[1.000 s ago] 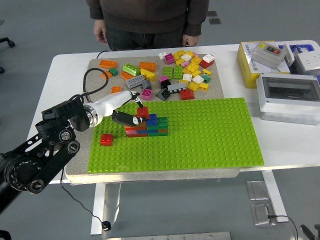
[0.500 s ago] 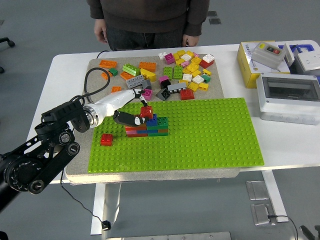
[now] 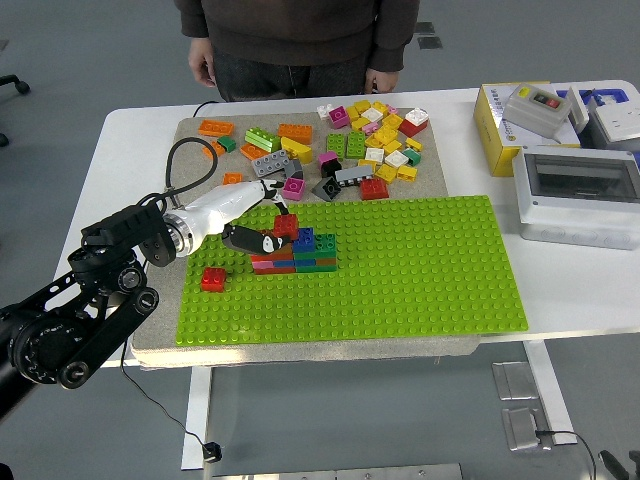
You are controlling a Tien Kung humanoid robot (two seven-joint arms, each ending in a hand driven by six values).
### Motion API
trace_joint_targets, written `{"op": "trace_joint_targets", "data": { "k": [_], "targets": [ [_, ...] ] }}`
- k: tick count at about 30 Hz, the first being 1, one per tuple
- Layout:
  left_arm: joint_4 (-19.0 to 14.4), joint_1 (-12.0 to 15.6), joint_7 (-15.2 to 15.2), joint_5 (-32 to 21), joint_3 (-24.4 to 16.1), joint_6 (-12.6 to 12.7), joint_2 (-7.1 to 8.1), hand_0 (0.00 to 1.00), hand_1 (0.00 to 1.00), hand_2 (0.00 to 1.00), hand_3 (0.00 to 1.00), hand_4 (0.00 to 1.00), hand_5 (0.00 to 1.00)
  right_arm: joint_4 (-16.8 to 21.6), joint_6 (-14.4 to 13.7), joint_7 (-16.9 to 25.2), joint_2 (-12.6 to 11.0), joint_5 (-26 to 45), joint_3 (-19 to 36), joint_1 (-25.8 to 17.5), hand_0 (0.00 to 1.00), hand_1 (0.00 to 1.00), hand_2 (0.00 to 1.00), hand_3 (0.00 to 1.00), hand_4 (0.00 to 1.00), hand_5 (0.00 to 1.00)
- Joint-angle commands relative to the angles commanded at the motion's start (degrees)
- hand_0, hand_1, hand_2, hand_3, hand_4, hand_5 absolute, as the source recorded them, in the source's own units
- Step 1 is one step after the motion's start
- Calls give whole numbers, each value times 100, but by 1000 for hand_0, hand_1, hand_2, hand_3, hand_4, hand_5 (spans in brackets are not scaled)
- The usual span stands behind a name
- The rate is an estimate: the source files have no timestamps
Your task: Pick up the brick,pile it on top of brick,press brick,pick up the brick,pile it on top of brick,press brick
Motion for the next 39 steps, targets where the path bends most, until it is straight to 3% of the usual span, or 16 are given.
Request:
{"op": "trace_joint_targets", "data": {
  "k": [39],
  "targets": [
    [34, 51, 30, 108, 36, -31, 44, 961, 981, 991, 572, 674, 286, 0, 0, 45, -13, 113, -95, -13, 728, 670, 663, 751, 600, 993]
  ]
}}
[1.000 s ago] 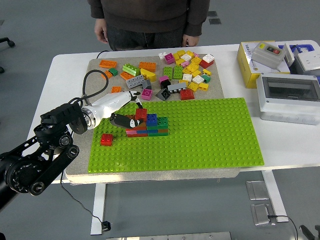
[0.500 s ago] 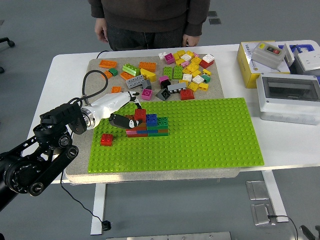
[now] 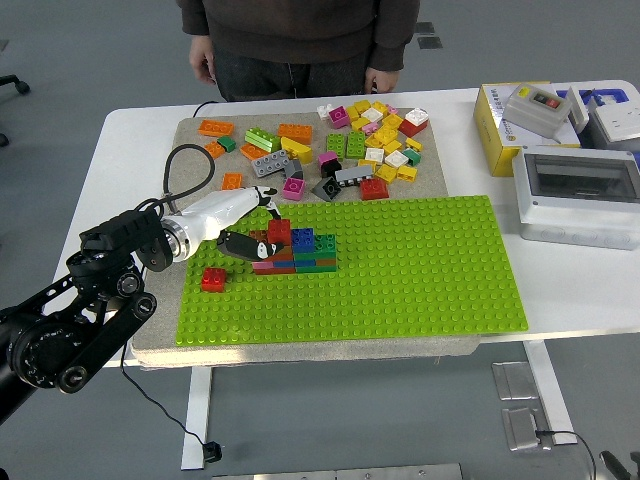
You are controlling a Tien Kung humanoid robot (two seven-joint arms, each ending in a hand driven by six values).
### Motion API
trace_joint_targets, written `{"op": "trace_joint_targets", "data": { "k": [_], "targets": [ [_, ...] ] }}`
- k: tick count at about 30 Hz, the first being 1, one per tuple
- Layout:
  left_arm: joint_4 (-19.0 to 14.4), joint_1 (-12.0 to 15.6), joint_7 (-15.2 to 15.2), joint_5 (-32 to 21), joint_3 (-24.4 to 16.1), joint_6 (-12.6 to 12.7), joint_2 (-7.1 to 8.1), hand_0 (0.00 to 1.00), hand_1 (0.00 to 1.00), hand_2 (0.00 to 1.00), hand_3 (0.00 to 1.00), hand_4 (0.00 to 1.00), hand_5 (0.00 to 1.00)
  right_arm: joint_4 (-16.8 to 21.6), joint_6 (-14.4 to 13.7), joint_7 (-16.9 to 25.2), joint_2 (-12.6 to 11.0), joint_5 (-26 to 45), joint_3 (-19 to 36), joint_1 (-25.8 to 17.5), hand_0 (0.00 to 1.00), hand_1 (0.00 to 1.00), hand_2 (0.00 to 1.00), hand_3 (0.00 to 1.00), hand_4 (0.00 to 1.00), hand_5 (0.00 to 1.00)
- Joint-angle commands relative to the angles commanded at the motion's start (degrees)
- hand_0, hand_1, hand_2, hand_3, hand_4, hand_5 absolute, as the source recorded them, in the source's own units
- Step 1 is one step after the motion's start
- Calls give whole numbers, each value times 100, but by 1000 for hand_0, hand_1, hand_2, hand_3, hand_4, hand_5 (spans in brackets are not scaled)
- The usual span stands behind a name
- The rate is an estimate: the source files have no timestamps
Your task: Pick up the brick,pile it on top of brick,press brick,pick up the brick,pile it on top of brick,press brick
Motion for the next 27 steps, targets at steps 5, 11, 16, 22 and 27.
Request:
{"op": "trace_joint_targets", "data": {
  "k": [5, 11, 16, 22, 27],
  "targets": [
    [7, -2, -4, 2, 7, 2, -3, 961, 981, 991, 571, 677, 289, 0, 1, 3, 0, -2, 1, 2, 728, 670, 663, 750, 599, 992],
    [52, -5, -46, 0, 7, 50, -7, 962, 981, 992, 602, 675, 288, 0, 4, 6, 1, -3, 6, 0, 728, 670, 663, 749, 599, 991],
    [63, -1, -61, 5, 8, 67, -6, 961, 983, 994, 641, 676, 286, 0, 7, 8, 2, -4, 7, -7, 728, 670, 663, 749, 599, 991],
    [55, 3, -68, 15, 8, 67, -4, 962, 983, 993, 666, 678, 285, 0, 11, 11, 0, -4, 0, -11, 728, 670, 663, 748, 599, 990],
    [53, 4, -75, 16, 8, 71, -1, 962, 983, 996, 704, 683, 288, 0, 13, 9, 0, -11, 3, -12, 728, 670, 663, 748, 599, 990]
  ]
}}
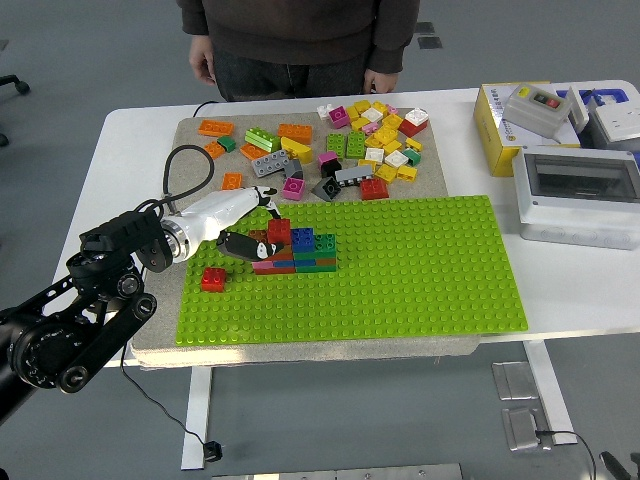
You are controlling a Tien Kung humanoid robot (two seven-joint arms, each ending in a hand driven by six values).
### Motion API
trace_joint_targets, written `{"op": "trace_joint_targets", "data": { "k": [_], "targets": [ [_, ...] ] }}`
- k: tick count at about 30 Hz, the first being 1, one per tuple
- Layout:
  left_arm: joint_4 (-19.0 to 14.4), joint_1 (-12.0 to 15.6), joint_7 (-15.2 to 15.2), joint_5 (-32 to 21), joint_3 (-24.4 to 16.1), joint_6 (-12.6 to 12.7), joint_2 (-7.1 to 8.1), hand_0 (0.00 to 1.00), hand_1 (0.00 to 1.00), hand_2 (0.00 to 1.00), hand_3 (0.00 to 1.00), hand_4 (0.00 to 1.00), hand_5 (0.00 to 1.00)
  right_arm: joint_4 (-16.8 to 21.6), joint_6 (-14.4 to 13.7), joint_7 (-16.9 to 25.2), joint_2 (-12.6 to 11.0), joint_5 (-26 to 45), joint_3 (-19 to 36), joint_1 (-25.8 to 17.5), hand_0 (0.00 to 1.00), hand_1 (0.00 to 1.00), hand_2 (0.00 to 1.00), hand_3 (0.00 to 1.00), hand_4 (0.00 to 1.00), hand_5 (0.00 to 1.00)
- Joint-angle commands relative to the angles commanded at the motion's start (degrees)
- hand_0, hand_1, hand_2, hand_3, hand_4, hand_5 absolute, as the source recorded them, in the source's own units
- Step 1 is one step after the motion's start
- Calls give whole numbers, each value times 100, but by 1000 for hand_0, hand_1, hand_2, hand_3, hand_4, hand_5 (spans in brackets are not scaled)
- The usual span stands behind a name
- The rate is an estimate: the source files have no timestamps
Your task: Pick up the brick,pile it on top of brick,press brick,pick up the brick,pile it on top of brick,press brick
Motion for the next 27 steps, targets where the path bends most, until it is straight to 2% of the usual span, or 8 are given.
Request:
{"op": "trace_joint_targets", "data": {
  "k": [16, 27],
  "targets": [
    [-27, 1, -20, -38, 5, 12, 5, 962, 985, 998, 721, 687, 291, 0, 0, -6, 2, -17, 20, 0, 728, 670, 663, 749, 600, 990],
    [-53, -2, 5, -79, 4, -88, 19, 962, 986, 998, 723, 702, 301, 0, -3, -12, 0, -55, 67, 4, 728, 670, 663, 749, 601, 990]
  ]
}}
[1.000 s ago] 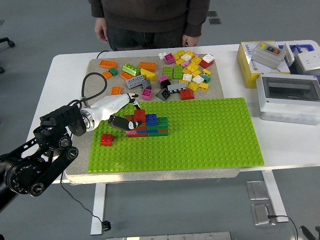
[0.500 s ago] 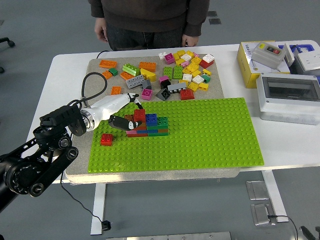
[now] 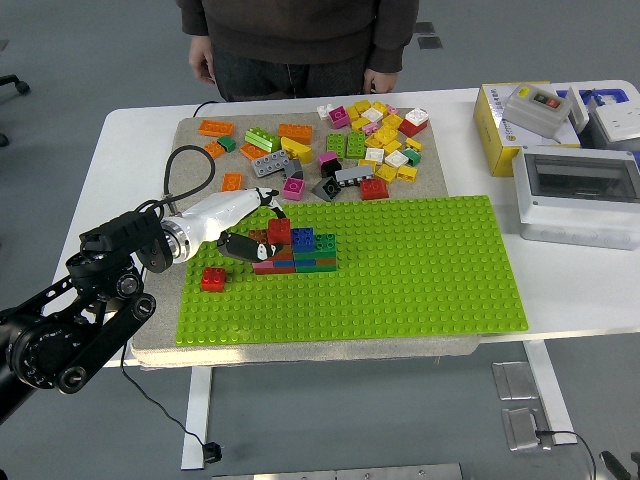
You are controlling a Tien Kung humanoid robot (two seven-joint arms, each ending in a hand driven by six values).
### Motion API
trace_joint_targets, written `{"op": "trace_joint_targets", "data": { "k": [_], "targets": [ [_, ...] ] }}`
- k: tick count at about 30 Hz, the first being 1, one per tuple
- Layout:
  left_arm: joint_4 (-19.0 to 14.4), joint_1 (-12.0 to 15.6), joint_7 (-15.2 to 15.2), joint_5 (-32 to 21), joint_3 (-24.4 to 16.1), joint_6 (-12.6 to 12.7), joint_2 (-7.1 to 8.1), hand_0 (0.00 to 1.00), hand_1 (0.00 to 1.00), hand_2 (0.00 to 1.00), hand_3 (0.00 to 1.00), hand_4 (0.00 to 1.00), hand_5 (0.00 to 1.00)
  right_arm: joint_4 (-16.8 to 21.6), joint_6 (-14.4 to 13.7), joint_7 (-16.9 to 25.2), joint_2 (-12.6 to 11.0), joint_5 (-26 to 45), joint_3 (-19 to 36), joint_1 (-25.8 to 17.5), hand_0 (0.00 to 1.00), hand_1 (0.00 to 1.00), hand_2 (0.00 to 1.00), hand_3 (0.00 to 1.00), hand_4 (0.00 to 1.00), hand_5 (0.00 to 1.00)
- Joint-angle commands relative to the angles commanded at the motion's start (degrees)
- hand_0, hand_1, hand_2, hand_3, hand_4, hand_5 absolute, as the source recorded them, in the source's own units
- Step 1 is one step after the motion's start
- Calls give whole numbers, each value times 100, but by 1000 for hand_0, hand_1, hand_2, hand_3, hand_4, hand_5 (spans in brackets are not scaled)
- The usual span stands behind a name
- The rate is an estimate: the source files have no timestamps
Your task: Pick up the brick,pile it on top of brick,press brick,pick up the brick,pile it on top of brick,press brick
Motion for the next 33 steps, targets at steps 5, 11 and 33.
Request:
{"op": "trace_joint_targets", "data": {
  "k": [5, 11, 33],
  "targets": [
    [-8, 2, 13, -24, 0, -42, 6, 962, 988, 998, 726, 733, 323, 0, 0, -1, -2, -10, 8, 1, 728, 670, 662, 749, 601, 990],
    [-12, 0, 1, -30, -17, -33, 8, 963, 992, 998, 751, 812, 406, 0, -1, 3, -2, -12, 10, 5, 728, 670, 662, 748, 601, 989],
    [-1397, 247, 663, -357, -595, -522, 457, 969, 996, 998, 690, 876, 542, 0, -7, -8, -12, -102, 103, -9, 728, 670, 660, 751, 601, 986]
  ]
}}
